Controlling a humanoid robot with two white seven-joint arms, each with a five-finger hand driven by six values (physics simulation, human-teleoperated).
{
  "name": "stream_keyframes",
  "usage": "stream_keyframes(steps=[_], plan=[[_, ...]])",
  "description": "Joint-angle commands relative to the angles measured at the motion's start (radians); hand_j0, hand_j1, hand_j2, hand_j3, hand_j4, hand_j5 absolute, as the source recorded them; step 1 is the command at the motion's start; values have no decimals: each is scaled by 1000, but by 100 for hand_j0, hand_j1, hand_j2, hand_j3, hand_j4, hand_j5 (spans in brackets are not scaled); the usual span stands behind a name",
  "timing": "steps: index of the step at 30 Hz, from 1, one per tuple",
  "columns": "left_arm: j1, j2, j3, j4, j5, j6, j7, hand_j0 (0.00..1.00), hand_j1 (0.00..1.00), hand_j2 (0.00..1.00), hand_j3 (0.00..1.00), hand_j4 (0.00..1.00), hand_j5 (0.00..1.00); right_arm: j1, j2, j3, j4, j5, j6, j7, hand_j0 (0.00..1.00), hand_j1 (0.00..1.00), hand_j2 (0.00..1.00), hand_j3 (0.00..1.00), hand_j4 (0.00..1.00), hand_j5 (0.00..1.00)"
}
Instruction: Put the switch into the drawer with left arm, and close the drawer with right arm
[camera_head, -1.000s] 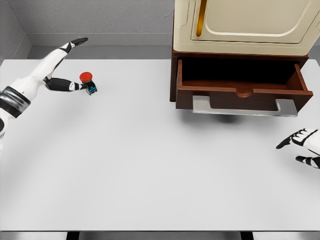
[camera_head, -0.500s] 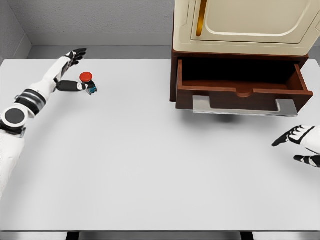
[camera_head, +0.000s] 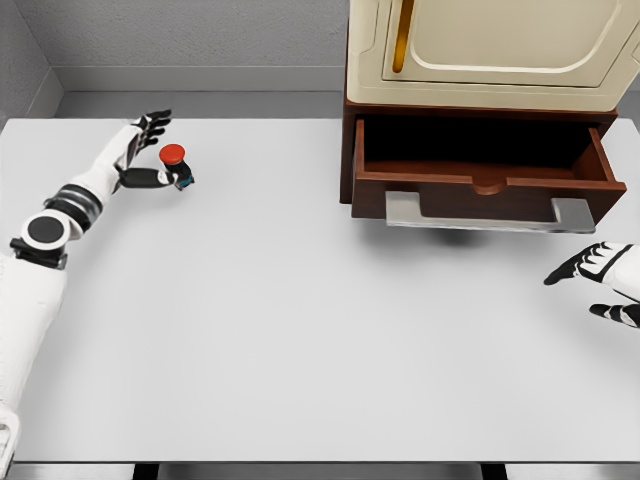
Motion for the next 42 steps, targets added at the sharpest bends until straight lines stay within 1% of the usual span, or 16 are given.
stream_keyframes(steps=[1, 4, 7, 14, 16, 18, 20, 23, 25, 30, 33, 36, 38, 39, 40, 42], plan=[[0, -12, -4, 14, 1, 0, 1, 94, 94, 94, 94, 94, 94, 0, 2, 4, -1, -7, 1, 0, 75, 75, 75, 75, 75, 75], [0, -27, -4, 20, -21, 0, 3, 92, 92, 92, 92, 92, 92, 0, 7, 13, -1, -7, 1, 0, 76, 76, 76, 76, 76, 76], [-18, -40, -4, 56, -36, -2, 5, 91, 91, 91, 91, 91, 91, -2, 7, 12, -1, -7, 1, 0, 76, 76, 76, 76, 76, 76], [-20, -37, 1, 71, -36, -2, 5, 91, 91, 91, 91, 91, 91, 0, -27, 15, 0, -14, 1, -5, 77, 77, 77, 77, 77, 77], [-20, -35, 2, 71, -34, -4, 5, 79, 79, 79, 79, 79, 79, 32, -60, 15, 0, -34, 1, -3, 76, 76, 76, 76, 76, 76], [-20, -33, 4, 71, -36, -4, 5, 75, 75, 75, 75, 75, 75, 72, -111, 16, 0, -57, 1, -2, 75, 75, 75, 75, 75, 75], [-20, -30, 5, 71, -36, -4, 5, 70, 70, 70, 70, 70, 70, 87, -130, 16, 0, -67, 1, -3, 74, 74, 74, 74, 74, 74], [-20, -30, 4, 71, -36, -5, 5, 67, 67, 67, 67, 67, 67, 94, -150, 16, 0, -74, 1, -3, 74, 74, 74, 74, 74, 74], [-20, -30, 4, 71, -34, -5, 5, 62, 62, 62, 62, 62, 62, 98, -171, 33, 0, -99, 1, -2, 74, 74, 74, 74, 74, 74], [-17, -30, 4, 62, -34, -10, 5, 49, 49, 49, 49, 49, 49, 98, -180, 44, 0, -130, 1, -2, 75, 75, 75, 75, 75, 75], [-17, -32, 5, 56, -33, -10, 5, 45, 45, 45, 45, 45, 45, 100, -191, 58, 0, -148, 1, -3, 74, 74, 74, 74, 74, 74], [-12, -32, 9, 13, -31, -10, 5, 40, 40, 40, 40, 40, 40, 100, -203, 75, 0, -157, 1, -5, 74, 74, 74, 74, 74, 74], [-11, -32, 9, 6, -31, -11, 5, 36, 36, 36, 36, 36, 36, 98, -202, 75, 2, -159, 1, -3, 74, 74, 74, 74, 74, 74], [-9, -32, 9, 6, -31, -11, 5, 35, 35, 35, 35, 35, 35, 95, -211, 72, 2, -168, 1, -5, 74, 74, 74, 74, 74, 74], [-11, -32, 9, 5, -31, -11, 5, 35, 35, 35, 35, 35, 35, 97, -267, 75, 3, -203, 1, -5, 74, 74, 74, 74, 74, 74], [-11, -30, 7, -3, -33, -11, 5, 34, 34, 34, 34, 34, 34, 97, -277, 76, 3, -214, 1, -5, 75, 75, 75, 75, 75, 75]])
